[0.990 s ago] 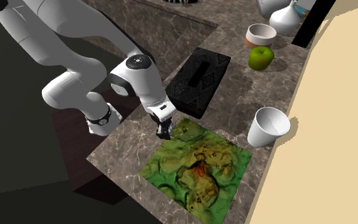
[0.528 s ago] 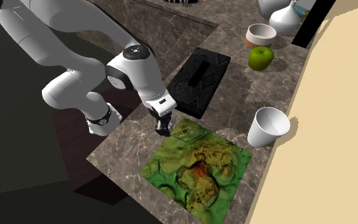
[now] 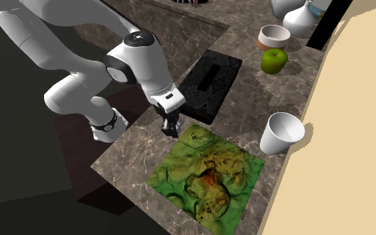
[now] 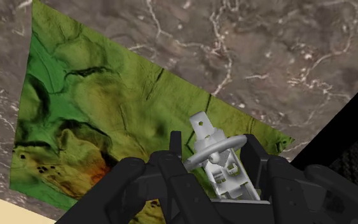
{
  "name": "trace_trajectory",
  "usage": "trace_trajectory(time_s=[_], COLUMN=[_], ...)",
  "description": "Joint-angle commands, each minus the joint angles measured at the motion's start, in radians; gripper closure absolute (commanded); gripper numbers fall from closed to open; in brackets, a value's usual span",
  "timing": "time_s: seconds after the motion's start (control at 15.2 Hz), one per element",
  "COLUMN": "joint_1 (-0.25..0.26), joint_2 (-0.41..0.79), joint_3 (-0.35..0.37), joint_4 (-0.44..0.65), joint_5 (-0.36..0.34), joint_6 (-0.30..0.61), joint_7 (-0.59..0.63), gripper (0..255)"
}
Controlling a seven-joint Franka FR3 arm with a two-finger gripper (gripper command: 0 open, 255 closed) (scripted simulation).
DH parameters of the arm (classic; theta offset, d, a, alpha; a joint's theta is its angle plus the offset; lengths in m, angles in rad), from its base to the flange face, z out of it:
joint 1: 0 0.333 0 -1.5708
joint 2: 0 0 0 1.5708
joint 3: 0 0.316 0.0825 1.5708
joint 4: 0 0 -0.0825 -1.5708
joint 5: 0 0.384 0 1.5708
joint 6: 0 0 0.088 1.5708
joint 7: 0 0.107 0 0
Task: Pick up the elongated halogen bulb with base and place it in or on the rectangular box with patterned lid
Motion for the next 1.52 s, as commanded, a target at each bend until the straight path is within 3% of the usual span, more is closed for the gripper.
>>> trace_trajectory(time_s=[0.0, 0.92, 1.45], joint_1=[-0.002, -0.01, 0.058], joint_2=[-0.013, -0.07, -0.025], joint_3=[-0.005, -0.032, 0.161], joint_4=[0.021, 0.169, 0.229], joint_5=[-0.003, -0.023, 0.042], joint_6=[-0.034, -0.239, -0.241], joint_7=[-0.002, -0.005, 0.207], gripper=[255, 255, 255])
